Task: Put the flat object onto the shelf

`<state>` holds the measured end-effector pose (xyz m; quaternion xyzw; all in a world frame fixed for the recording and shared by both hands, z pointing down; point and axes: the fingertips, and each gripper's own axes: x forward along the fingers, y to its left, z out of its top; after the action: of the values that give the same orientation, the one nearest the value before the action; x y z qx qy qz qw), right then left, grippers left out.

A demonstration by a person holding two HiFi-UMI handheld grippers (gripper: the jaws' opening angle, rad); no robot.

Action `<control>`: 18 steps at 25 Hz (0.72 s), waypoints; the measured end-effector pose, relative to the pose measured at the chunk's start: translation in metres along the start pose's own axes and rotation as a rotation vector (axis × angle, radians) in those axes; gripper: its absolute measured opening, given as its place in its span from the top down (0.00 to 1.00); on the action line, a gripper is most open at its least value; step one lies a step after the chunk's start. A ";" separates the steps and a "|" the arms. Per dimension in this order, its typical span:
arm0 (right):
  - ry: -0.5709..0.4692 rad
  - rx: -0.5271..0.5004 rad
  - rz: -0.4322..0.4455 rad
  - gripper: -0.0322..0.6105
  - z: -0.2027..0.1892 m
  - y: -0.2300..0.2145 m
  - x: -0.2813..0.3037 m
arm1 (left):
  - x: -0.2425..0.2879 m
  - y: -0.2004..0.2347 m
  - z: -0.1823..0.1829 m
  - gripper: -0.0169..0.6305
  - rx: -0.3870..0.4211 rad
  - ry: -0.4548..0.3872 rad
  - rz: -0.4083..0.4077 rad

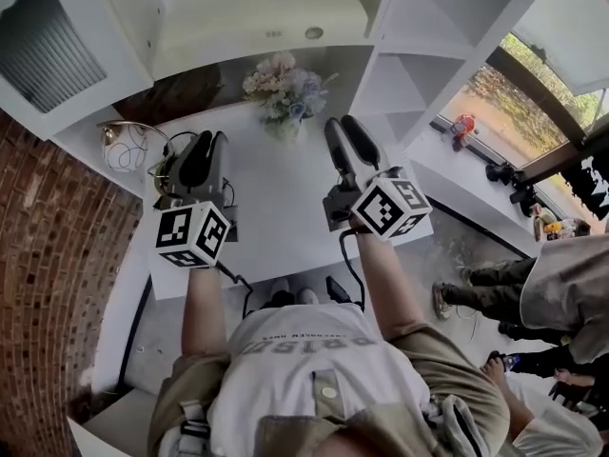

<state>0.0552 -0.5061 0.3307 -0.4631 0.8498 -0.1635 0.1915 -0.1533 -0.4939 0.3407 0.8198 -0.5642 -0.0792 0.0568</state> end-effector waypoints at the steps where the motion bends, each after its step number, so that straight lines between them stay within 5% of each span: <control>1: 0.003 -0.022 -0.020 0.74 -0.004 -0.002 -0.008 | -0.007 -0.001 -0.005 0.82 0.025 0.008 0.014; 18: 0.046 -0.390 -0.169 0.89 -0.042 0.016 -0.079 | -0.074 -0.040 -0.044 0.96 0.229 0.041 0.098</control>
<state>0.0631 -0.4261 0.3737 -0.5572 0.8276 -0.0222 0.0646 -0.1342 -0.4104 0.3811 0.7938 -0.6077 0.0055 -0.0217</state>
